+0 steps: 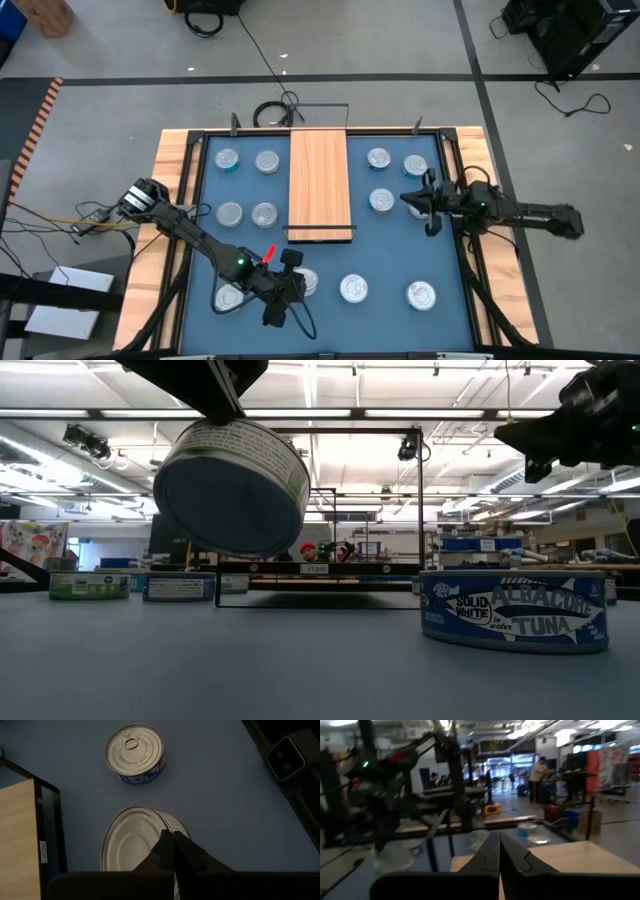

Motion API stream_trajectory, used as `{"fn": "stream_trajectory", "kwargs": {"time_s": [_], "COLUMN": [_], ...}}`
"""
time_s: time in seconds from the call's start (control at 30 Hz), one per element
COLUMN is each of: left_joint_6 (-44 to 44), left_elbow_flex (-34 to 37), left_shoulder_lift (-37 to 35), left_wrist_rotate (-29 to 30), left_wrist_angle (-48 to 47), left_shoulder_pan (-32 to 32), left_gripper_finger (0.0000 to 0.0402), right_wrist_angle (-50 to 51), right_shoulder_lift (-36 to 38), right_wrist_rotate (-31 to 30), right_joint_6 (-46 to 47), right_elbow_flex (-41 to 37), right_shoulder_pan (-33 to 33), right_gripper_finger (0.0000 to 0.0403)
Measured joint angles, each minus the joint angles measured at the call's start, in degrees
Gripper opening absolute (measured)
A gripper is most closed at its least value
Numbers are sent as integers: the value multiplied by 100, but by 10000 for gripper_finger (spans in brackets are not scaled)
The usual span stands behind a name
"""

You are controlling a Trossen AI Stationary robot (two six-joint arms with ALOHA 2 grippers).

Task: Stack canned seafood by type on shelf
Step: Put the green tuna can on the shelf

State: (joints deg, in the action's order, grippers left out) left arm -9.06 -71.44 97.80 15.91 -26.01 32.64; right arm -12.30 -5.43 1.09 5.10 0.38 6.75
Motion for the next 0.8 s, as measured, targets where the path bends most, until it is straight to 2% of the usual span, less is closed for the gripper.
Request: {"fn": "stream_trajectory", "kwargs": {"time_s": [0.13,0.37,0.53,0.8], "left_joint_6": [-2,-15,-15,-17], "left_elbow_flex": [0,-2,-2,-2], "left_shoulder_lift": [0,0,0,0], "left_wrist_rotate": [0,3,3,5], "left_wrist_angle": [0,-1,-3,-12], "left_shoulder_pan": [-2,-2,-2,-2], "left_gripper_finger": [0,0,0,0], "right_wrist_angle": [-122,-1138,-1168,-1158], "right_shoulder_lift": [-496,-1833,-3075,-5575], "right_wrist_rotate": [-722,-2097,-2984,-3495], "right_joint_6": [-124,-489,-617,-789], "right_elbow_flex": [0,138,860,2300], "right_shoulder_pan": [-966,-2562,-3402,-4203], "right_gripper_finger": [5,5,5,11]}}
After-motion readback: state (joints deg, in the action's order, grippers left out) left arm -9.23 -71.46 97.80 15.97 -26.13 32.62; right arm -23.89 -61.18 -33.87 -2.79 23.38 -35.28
